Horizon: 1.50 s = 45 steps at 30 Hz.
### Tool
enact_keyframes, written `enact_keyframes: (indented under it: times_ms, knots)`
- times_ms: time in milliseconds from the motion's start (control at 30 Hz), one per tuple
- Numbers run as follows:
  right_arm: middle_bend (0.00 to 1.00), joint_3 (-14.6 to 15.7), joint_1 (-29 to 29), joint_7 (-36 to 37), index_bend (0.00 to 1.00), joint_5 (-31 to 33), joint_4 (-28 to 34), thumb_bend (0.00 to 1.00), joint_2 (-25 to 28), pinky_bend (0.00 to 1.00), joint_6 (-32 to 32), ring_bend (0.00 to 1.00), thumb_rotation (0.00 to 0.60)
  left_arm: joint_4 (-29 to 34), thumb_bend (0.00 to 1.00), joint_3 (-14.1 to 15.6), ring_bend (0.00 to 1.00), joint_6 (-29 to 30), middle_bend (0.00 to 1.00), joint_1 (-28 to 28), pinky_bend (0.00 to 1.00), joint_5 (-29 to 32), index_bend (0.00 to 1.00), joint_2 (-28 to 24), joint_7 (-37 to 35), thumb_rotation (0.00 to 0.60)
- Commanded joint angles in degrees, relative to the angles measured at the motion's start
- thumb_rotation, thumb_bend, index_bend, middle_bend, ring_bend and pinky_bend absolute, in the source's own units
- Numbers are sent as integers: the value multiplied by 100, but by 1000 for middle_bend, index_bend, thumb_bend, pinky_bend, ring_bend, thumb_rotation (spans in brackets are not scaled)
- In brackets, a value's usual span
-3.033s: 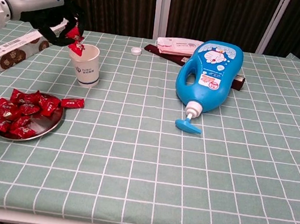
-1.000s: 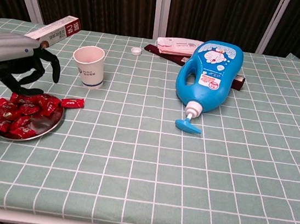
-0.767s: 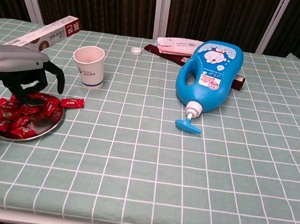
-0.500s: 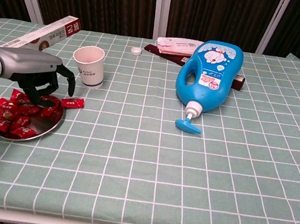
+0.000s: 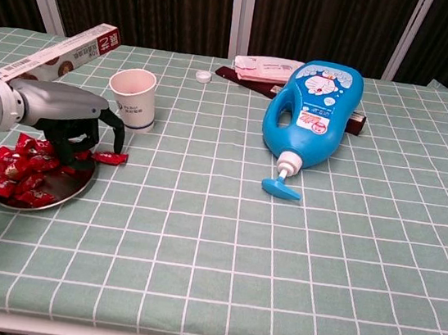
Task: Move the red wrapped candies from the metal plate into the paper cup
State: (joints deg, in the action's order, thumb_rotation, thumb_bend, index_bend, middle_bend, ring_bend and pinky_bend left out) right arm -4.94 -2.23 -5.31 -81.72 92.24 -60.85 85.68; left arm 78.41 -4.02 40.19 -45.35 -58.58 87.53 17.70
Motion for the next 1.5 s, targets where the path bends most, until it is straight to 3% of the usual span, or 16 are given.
enact_keyframes:
  times_ms: [33, 800, 1167, 1333, 1500]
  knots:
    - [115, -2, -4, -1, 0, 5, -2, 62, -1, 238, -10, 46, 600, 38, 361, 18, 935, 139, 885, 17, 1000, -55, 424, 53, 26, 600]
    - [114, -17, -24, -32, 0, 74, 11, 61, 3, 251, -88, 46, 600, -505, 338, 59, 935, 529, 888, 128, 1000, -141, 448, 530, 143, 600]
    - [114, -18, 10, 30, 0, 81, -20, 61, 19, 255, -52, 46, 600, -811, 343, 104, 935, 585, 897, 194, 1000, -535, 582, 734, -114, 600]
    - [114, -9, 19, 68, 0, 59, -44, 60, 18, 257, -44, 46, 600, -623, 350, -2, 937, 988, 911, 324, 1000, -782, 631, 608, -300, 600]
    - [114, -5, 20, 123, 0, 34, -90, 59, 1, 257, -39, 46, 600, -82, 350, -235, 937, 1369, 910, 427, 1000, -926, 631, 137, -503, 600]
